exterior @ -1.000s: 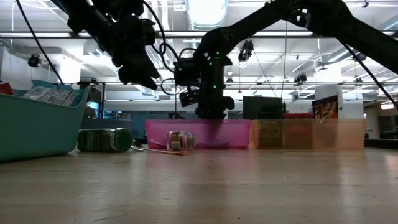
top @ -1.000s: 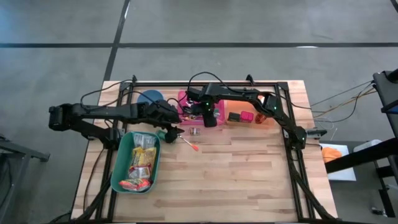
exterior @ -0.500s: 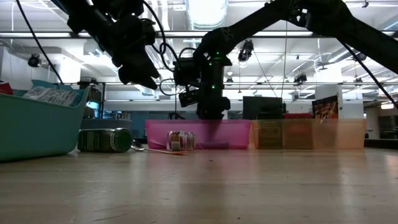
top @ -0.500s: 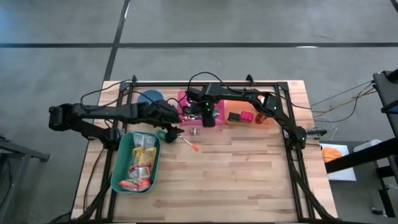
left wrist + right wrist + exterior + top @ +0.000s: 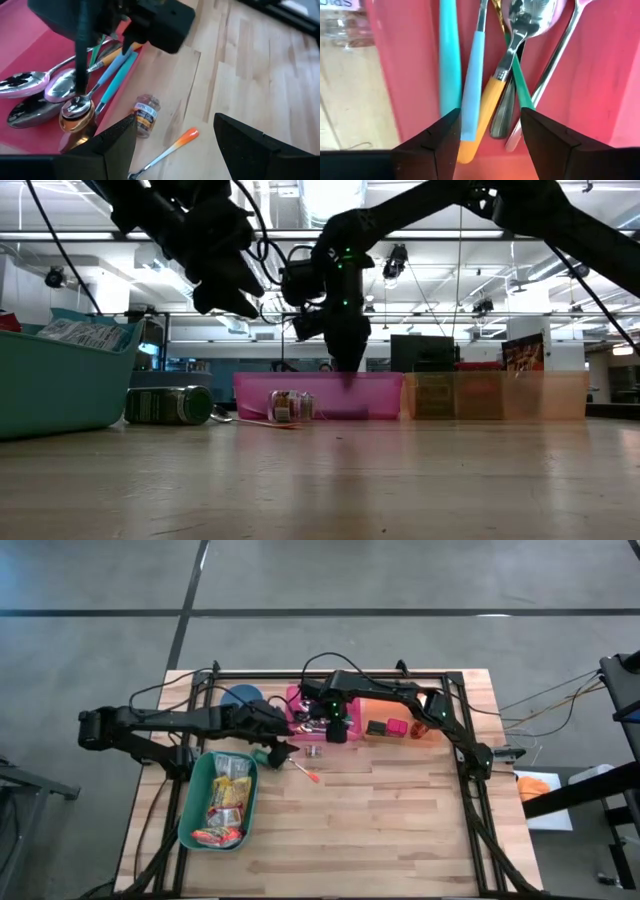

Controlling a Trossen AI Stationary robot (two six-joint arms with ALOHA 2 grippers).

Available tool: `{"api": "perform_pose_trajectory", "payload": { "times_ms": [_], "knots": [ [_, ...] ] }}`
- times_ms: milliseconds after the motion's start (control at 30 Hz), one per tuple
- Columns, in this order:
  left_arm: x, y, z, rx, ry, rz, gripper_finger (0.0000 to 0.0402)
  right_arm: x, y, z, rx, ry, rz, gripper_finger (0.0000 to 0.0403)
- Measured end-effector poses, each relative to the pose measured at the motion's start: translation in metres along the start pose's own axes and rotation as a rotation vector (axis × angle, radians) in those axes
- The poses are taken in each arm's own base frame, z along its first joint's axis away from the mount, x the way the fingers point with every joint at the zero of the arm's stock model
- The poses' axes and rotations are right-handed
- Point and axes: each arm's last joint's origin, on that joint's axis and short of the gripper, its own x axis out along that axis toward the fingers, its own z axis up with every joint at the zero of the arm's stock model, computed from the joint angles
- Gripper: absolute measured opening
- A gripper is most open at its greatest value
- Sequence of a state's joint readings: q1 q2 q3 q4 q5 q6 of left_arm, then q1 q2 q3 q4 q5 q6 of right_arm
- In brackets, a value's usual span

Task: Pick & Place Food Item
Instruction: Put the green spice bottle into the orange bin

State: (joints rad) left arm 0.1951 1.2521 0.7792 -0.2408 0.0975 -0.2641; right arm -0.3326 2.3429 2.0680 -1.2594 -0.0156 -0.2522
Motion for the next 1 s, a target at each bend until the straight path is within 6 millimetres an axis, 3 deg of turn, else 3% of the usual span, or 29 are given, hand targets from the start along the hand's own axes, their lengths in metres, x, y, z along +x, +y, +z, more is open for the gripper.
{"api": "perform_pose_trajectory", "payload": {
  "times_ms": [233,467,800,1000],
  "knots": [
    [0.0,0.0,0.001,-0.02,-0.01,-0.004,0.0266,-0.018,0.011,0.002,-0.018,-0.055,-0.052,0.0205],
    [0.0,0.001,0.0,-0.02,0.006,0.008,0.0266,-0.064,0.019,-0.007,0.013,-0.17,-0.086,0.0206],
    [-0.01,0.003,-0.004,-0.02,0.174,0.105,0.0266,-0.131,0.035,-0.043,0.068,-0.319,-0.104,0.0206],
    [-0.015,-0.001,-0.005,0.112,0.244,0.098,0.0266,-0.149,0.047,-0.075,0.121,-0.403,-0.101,0.0206]
  ]
}}
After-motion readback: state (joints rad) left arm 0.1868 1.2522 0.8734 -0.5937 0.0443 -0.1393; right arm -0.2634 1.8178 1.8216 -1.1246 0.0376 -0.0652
